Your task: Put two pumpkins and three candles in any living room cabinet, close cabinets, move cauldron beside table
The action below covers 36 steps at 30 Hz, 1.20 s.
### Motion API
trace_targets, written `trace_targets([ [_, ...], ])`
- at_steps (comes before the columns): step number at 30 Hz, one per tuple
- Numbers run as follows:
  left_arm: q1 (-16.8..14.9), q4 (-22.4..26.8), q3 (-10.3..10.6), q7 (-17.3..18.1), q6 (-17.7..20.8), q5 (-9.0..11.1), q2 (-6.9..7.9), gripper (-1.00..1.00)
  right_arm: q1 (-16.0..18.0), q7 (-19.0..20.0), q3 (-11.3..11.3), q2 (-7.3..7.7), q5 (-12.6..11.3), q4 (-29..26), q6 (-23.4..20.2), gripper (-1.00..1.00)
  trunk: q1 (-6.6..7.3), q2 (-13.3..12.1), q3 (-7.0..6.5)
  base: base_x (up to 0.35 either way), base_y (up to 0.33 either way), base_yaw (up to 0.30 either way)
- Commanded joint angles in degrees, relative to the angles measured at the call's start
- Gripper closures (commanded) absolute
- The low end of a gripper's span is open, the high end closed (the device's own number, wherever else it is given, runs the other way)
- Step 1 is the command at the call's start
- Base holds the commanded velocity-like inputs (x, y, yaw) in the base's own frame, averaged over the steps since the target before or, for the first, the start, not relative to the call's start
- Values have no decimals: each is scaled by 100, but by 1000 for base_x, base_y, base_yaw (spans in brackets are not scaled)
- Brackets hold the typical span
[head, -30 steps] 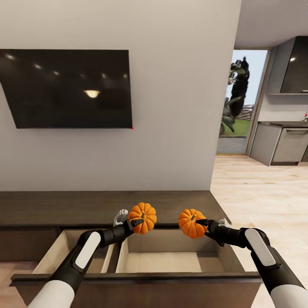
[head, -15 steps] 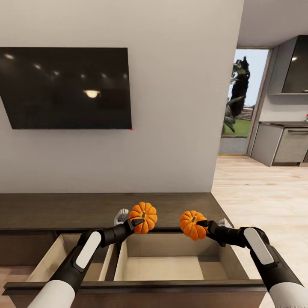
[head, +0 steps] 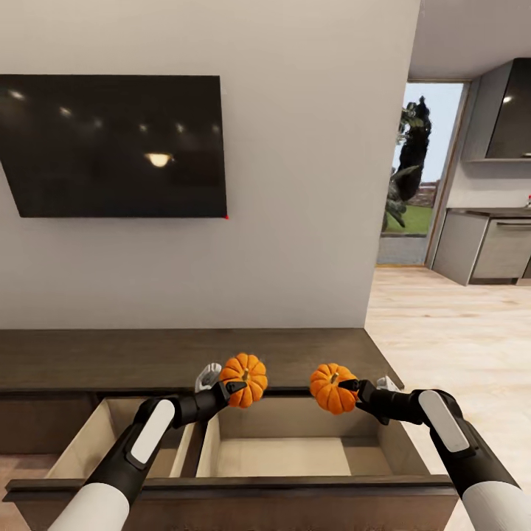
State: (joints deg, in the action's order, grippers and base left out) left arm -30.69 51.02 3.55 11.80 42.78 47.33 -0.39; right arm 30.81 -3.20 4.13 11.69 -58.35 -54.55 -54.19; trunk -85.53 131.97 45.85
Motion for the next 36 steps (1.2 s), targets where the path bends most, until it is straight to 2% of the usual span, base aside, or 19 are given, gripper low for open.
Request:
trace_targets([
  [1,-4,4,-5,-50,27,43,-3,100,4,-40,4,0,-60,1,-26,100,-21,45,24,0,0,0],
  [8,-5,3,123,-146,36,39,-8,100,4,-16,7,7,-50,95,-19,100,-175,325,150,0,0,0],
  [14,-7,13,137,-453,53,65,-78,100,4,-6,25,5,-74,122,-4,100,-307,566,258,0,0,0],
  [28,-7,16,138,-488,45,48,-84,100,4,-31,1,0,-30,86,158,100,-614,1127,509,0,0,0],
  [36,-7,21,138,-488,38,45,-86,100,4,-56,-3,0,-28,94,163,100,-635,1138,686,0,0,0],
])
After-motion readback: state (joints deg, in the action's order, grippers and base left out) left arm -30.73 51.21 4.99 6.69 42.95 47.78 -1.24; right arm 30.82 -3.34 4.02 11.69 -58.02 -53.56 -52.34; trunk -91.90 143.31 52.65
